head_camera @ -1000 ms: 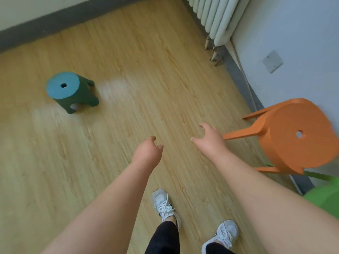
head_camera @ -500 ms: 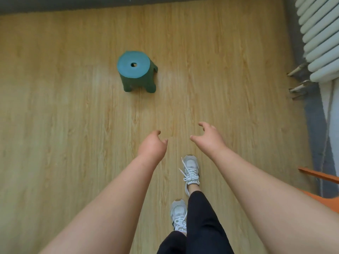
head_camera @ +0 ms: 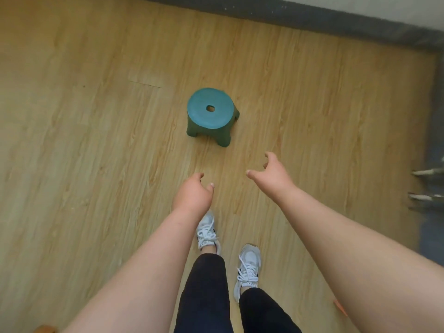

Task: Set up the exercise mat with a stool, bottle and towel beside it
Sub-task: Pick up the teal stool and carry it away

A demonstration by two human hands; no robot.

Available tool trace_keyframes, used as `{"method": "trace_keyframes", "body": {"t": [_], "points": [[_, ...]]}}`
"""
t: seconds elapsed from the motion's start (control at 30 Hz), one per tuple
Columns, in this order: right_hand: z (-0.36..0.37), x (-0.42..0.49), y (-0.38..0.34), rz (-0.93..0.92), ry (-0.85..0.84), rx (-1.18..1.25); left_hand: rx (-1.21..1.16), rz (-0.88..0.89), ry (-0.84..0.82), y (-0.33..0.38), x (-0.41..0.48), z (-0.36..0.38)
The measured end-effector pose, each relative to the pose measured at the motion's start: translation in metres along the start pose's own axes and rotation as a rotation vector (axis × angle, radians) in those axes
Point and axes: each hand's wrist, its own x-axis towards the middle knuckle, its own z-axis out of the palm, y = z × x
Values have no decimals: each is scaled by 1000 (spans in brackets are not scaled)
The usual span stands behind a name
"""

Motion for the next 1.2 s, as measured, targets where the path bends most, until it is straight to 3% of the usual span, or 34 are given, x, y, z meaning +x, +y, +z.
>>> {"method": "trace_keyframes", "body": {"t": [0.47, 0.7, 1.0, 1.2], "points": [[-2, 129, -155, -11, -49, -61, -29, -73, -104, 52, 149, -96], [-3, 209, -201, -45, -140, -184, -179, -191, -163, 88, 218, -107], [7, 336, -221, -104, -251, -341, -605, -491, -139, 91, 304, -55], [49, 425, -205, -93, -344, -369, -620, -589, -173, 62, 365, -1]]}}
